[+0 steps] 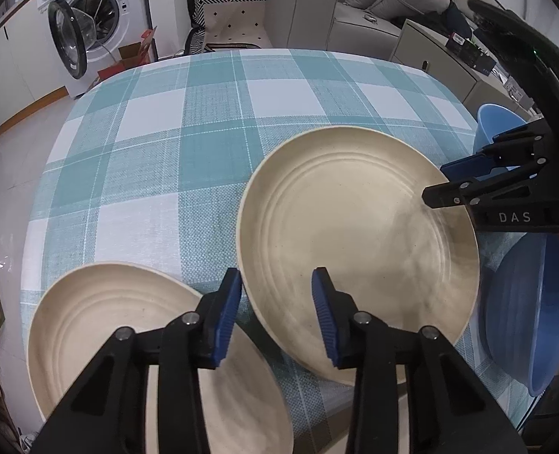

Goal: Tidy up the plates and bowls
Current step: 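Lift the cream plate by its rim with the left gripper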

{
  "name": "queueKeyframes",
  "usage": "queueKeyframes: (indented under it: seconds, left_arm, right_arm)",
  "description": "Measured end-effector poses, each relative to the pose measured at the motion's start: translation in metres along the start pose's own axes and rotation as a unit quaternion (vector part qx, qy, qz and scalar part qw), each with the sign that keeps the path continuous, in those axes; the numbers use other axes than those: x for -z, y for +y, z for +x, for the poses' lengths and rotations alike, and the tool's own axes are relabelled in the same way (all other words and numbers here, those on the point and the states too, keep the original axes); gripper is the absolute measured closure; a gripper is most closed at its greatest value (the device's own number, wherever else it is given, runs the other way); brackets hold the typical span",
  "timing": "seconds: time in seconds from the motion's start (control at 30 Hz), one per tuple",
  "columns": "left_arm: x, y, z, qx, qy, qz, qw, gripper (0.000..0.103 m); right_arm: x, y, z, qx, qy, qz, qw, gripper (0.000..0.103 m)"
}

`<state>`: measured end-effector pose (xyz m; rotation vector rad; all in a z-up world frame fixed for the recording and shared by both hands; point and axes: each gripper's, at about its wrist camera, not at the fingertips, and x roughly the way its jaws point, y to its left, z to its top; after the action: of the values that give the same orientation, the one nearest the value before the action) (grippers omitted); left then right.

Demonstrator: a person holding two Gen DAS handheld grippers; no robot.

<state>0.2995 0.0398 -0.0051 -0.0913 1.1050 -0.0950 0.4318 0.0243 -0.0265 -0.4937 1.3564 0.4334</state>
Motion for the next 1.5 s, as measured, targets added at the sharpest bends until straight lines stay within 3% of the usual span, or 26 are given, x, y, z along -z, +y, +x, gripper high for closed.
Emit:
queueKeyframes:
  seconds: [0.4, 1.0, 1.5]
  left_arm:
    - [0.0, 0.01, -0.007, -0.004, -0.016, -0.02, 0.9997, 0.077]
    - [-0.004, 0.006, -0.054, -0.013, -0.074, -0.022, 0.9969, 0.077]
    - [0.015, 0.009, -0.114, -0.023, -0.133, -0.026, 0.9905, 0.077]
  right_arm:
    - [0.011, -0.001, 0.003, 0.026, -0.021, -0.008, 0.999, 0.093]
    - [0.015, 0.0, -0.054, 0.037, -0.075, 0.002, 0.996, 0.093]
    - [0.037, 0.021, -0.117, 0.042, -0.136, -0.006, 0.99, 0.093]
